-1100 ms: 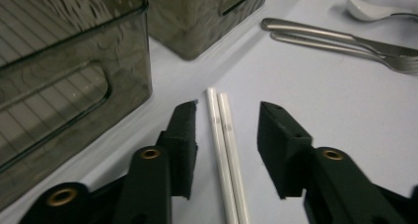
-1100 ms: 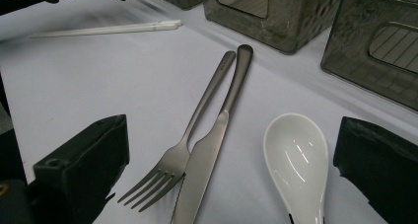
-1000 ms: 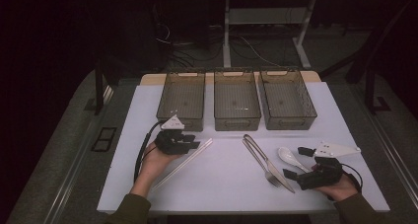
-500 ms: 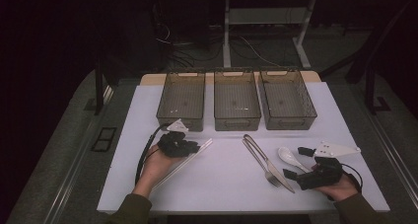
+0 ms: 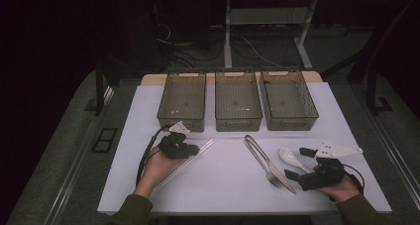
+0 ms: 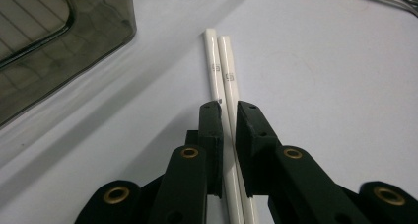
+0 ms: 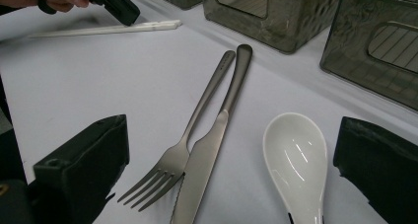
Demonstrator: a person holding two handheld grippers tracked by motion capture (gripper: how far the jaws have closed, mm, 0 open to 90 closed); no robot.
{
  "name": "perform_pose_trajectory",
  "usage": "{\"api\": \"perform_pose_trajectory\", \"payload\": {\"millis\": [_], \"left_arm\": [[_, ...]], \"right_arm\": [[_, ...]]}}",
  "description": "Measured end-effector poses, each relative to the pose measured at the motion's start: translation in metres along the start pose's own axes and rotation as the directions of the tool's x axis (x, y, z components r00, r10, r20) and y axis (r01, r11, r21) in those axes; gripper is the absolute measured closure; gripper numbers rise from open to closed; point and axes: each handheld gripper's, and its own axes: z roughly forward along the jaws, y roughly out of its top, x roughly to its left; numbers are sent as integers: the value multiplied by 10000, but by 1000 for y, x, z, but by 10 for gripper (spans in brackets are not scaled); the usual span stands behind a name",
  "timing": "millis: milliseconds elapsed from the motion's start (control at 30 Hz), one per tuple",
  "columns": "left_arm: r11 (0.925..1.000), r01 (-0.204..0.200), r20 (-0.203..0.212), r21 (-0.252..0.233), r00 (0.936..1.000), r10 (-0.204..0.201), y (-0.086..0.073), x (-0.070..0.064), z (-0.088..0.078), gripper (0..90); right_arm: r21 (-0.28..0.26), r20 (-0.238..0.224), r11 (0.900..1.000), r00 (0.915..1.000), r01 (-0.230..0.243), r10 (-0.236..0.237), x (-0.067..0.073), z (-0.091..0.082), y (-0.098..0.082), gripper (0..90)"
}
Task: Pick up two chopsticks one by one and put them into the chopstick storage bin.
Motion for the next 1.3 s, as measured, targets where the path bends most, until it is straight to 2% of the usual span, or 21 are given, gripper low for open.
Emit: {"api": "perform_pose_trajectory", "payload": {"millis": [267,400,433,567,633,667,867,1033,1300], "left_arm": [[9997,-54,-234,249,9997,59,-2,4,0,806],[9997,-9,-216,251,9998,14,-3,5,1,821],[9996,196,-206,222,9996,-192,-3,3,1,821],[9997,179,-164,192,9997,-176,-3,4,1,821],[9997,161,-211,177,9997,-157,-4,4,1,796],[9998,-28,-277,209,9996,33,-3,5,0,782],[9999,102,-415,45,9991,-100,-13,2,-8,760],[9999,84,-581,-79,9983,-89,-19,-4,-10,776],[9999,108,-776,-126,9969,-118,-21,-5,-8,824]], "right_arm": [[17,-6,10000,10000,-35,35,0,0,0,5],[23,-15,10000,10000,-31,31,0,0,0,5],[24,-17,10000,10000,-30,30,0,0,0,5],[30,-34,10000,10000,-24,25,0,0,0,5],[32,-31,10000,10000,-4,4,0,0,0,5],[36,-34,10000,10000,-9,9,0,0,0,5],[29,-34,10000,10000,-20,20,0,-1,0,5],[28,-30,10000,10000,-10,10,0,0,0,5],[52,2,10000,10000,-13,13,0,0,0,5]]}}
